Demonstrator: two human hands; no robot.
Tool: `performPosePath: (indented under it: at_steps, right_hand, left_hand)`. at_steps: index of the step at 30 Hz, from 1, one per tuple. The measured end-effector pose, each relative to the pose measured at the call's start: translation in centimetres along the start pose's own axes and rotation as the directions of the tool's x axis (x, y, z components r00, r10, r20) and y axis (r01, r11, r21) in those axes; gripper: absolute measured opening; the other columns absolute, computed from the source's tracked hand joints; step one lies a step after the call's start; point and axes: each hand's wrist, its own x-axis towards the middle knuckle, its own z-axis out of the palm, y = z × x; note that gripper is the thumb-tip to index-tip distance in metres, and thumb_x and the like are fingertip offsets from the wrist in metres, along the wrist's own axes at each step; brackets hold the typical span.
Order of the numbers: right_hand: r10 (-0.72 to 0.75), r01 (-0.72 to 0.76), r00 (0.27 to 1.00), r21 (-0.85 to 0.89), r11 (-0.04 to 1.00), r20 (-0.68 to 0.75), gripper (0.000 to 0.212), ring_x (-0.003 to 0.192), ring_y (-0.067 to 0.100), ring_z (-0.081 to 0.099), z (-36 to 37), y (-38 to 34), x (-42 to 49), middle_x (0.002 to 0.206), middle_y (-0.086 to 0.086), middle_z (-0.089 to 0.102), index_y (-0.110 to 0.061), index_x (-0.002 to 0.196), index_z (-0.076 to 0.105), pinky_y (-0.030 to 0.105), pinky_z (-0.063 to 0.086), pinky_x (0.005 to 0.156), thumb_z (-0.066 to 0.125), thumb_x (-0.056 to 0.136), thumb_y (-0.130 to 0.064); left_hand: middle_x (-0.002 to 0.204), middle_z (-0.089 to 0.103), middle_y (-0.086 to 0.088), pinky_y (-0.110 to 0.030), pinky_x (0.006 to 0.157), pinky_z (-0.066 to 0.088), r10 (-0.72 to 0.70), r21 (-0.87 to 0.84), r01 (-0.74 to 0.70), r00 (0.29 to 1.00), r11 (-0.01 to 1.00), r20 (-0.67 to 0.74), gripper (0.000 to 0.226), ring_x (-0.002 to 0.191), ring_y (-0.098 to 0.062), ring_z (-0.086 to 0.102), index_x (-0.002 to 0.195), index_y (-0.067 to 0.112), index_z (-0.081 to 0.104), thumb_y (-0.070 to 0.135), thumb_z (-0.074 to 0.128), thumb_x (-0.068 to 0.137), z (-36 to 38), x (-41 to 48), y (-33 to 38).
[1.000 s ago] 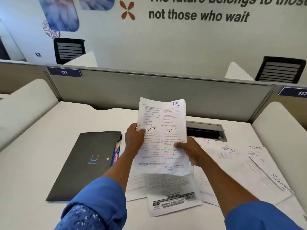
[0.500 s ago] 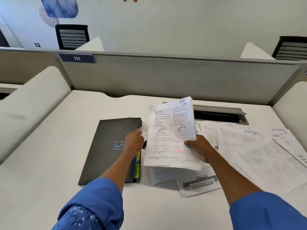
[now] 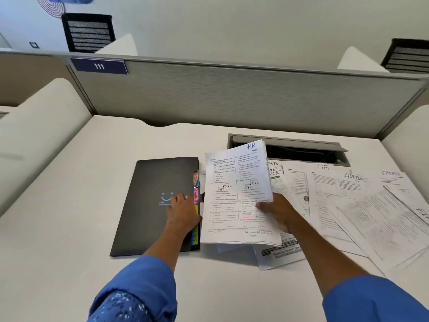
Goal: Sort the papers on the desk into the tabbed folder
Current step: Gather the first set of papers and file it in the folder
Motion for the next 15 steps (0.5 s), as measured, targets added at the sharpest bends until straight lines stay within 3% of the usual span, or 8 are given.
performPosePath:
  at_steps: [9,15]
  right_hand:
    - [0.018,-0.018,1.0,0.008,1.0,-0.001,0.039,0.109,0.035,0.068,1.1,0.8,1.1,0.118,0.013,0.072,-0.003,0.122,0.065,0.059,0.048,0.101,0.068,0.084,0.003]
    - [0.045,-0.045,0.999,0.003,0.999,-0.012,0.038,0.107,0.037,0.069,1.4,0.8,2.0,0.117,0.014,0.072,-0.002,0.123,0.064,0.06,0.05,0.098,0.067,0.085,0.002]
  left_hand:
    - [0.131,0.045,-0.01,-0.045,0.098,0.04,0.001,0.053,0.003,0.997,0.999,-0.073,0.046,0.122,-0.03,0.043,0.129,0.018,0.048,0.042,0.051,0.091,0.4,1.2,-0.9]
    - [0.123,0.048,-0.009,-0.041,0.087,0.044,-0.04,0.081,0.049,0.993,0.996,-0.109,0.045,0.115,-0.027,0.047,0.122,0.017,0.053,0.05,0.048,0.091,0.9,2.4,-0.6]
